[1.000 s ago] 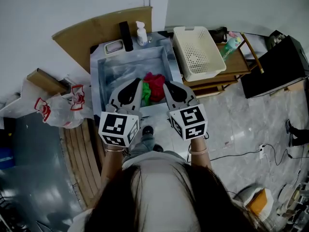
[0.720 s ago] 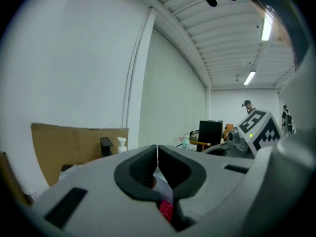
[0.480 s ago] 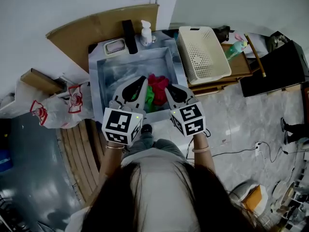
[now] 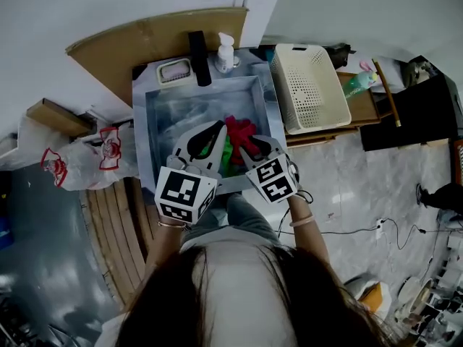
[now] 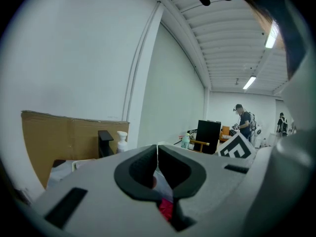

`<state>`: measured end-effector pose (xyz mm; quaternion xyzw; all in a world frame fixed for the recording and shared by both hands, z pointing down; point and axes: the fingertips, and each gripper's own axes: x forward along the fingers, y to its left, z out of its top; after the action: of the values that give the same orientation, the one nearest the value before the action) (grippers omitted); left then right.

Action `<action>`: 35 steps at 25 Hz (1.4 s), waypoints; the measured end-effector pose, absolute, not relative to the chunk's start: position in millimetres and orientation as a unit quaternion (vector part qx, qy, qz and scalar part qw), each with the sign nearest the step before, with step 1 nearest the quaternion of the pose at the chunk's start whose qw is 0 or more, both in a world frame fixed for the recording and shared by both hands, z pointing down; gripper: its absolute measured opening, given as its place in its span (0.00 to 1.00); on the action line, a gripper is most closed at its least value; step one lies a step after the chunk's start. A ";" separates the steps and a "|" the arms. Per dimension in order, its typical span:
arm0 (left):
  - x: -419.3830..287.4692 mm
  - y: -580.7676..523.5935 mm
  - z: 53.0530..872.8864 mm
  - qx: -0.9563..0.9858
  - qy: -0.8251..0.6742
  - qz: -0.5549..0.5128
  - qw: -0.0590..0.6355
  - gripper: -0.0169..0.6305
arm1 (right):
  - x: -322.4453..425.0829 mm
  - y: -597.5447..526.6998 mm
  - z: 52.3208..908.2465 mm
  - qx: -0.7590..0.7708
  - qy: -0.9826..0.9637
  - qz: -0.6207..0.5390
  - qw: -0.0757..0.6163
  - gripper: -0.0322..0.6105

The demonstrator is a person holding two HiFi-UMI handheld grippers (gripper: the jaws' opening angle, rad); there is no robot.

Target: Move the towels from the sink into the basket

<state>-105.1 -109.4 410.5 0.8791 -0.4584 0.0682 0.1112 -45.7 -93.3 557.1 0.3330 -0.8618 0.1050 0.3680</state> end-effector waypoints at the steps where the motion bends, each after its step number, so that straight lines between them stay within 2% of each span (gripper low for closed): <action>1: -105.9 -111.1 412.3 0.877 -0.462 0.067 0.115 0.04 | -46.3 -94.2 564.7 0.324 -0.860 0.103 0.381 0.26; 7: -108.1 -118.0 422.0 0.865 -0.480 0.065 0.133 0.04 | -47.7 -94.9 612.6 0.258 -0.848 0.095 0.453 0.31; 18: -104.1 -128.9 436.5 0.850 -0.502 0.075 0.143 0.04 | -52.5 -98.8 671.1 0.188 -0.826 0.101 0.522 0.35; 35: -130.0 -138.2 450.2 0.827 -0.533 0.078 0.160 0.04 | -52.7 -104.0 748.7 0.148 -0.762 0.115 0.620 0.36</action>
<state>-130.0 -138.2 450.2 0.8270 -0.5332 0.0782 0.1603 -52.7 -104.0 748.7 0.1483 -0.7618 0.1150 0.6201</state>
